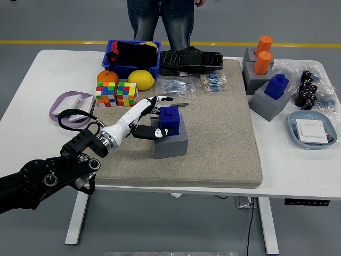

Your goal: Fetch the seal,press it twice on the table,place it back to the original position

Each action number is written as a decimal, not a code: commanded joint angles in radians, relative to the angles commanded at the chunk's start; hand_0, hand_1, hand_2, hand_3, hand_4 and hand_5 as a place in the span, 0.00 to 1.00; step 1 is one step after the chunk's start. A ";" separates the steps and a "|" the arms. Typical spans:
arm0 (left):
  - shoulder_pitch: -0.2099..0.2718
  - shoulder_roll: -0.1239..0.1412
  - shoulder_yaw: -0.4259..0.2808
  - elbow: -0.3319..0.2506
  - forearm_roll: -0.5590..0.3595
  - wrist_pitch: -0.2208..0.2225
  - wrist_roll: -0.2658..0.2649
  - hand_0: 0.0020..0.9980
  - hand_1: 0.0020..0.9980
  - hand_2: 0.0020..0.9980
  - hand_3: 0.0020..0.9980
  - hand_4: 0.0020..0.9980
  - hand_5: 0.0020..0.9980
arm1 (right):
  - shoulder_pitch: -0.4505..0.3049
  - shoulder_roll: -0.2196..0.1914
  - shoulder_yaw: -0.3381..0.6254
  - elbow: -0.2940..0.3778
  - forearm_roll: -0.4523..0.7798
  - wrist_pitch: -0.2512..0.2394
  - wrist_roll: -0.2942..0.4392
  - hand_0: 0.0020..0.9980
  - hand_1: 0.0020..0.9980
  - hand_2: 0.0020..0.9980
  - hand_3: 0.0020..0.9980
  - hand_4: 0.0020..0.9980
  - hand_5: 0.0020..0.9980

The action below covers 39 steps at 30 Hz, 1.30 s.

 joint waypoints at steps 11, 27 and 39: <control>-0.003 -0.008 0.010 0.028 -0.012 -0.001 0.000 0.75 0.57 0.48 0.88 0.64 0.00 | 0.001 0.000 0.000 0.000 0.001 0.000 0.000 0.89 0.78 0.77 0.77 0.90 0.62; 0.002 -0.009 0.006 0.033 -0.020 -0.028 0.001 0.80 0.80 0.77 0.89 0.82 0.00 | 0.000 0.001 0.004 0.000 -0.001 0.001 0.001 0.89 0.78 0.77 0.77 0.90 0.62; 0.001 -0.007 -0.002 0.035 -0.020 -0.051 0.004 0.83 0.88 0.85 0.91 0.95 0.03 | -0.001 0.001 0.006 0.000 -0.001 0.002 0.001 0.89 0.78 0.77 0.77 0.90 0.62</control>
